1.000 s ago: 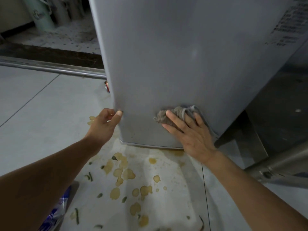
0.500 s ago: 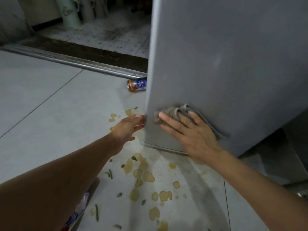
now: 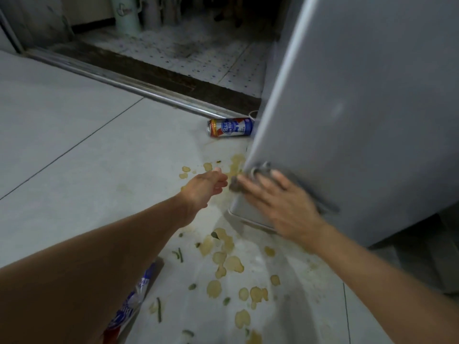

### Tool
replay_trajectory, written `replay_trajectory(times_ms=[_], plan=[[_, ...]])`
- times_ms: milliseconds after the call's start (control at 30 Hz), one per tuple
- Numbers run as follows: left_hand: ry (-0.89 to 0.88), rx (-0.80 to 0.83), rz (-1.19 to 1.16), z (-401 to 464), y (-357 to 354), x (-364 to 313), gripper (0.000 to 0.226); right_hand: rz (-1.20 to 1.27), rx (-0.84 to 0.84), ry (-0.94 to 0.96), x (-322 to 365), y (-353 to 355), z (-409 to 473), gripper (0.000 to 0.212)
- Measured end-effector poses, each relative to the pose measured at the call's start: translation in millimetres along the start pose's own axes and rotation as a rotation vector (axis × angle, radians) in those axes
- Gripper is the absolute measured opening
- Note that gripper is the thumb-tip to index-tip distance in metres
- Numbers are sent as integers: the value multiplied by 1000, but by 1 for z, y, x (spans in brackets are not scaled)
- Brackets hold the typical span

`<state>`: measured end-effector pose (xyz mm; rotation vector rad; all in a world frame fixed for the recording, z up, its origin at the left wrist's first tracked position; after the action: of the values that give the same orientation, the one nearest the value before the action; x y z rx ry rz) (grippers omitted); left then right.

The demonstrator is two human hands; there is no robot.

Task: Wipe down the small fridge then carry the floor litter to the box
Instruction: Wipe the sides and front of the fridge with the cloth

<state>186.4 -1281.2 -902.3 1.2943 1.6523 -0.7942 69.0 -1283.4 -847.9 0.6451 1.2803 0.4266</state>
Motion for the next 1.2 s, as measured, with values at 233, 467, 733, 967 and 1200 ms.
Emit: replay_trajectory(times_ms=[233, 467, 733, 967, 1200], plan=[[38, -51, 2, 9, 16, 19, 46, -89, -174, -146, -26, 29, 35, 40], [21, -94, -19, 10, 22, 32, 45, -130, 171, 102, 66, -45, 39, 32], [-55, -50, 15, 13, 5, 18, 34, -200, 368, 355, 124, -92, 22, 58], [-169, -23, 60, 10, -28, -6, 31, 103, 463, 254, 98, -100, -39, 62], [-239, -201, 448, 17, -38, -18, 30, 170, 479, 196, 68, -110, -111, 64]])
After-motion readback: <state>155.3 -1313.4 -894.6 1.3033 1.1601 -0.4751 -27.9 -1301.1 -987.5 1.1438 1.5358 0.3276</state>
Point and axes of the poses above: each hand's wrist, its own z-axis towards the middle knuckle, its own y-axis out of the back of the hand, x = y × z, the point moved 10 cm from there along z, towards the middle knuckle, and after that the axes turned 4 degrees about -z, right-handed, at the moved point
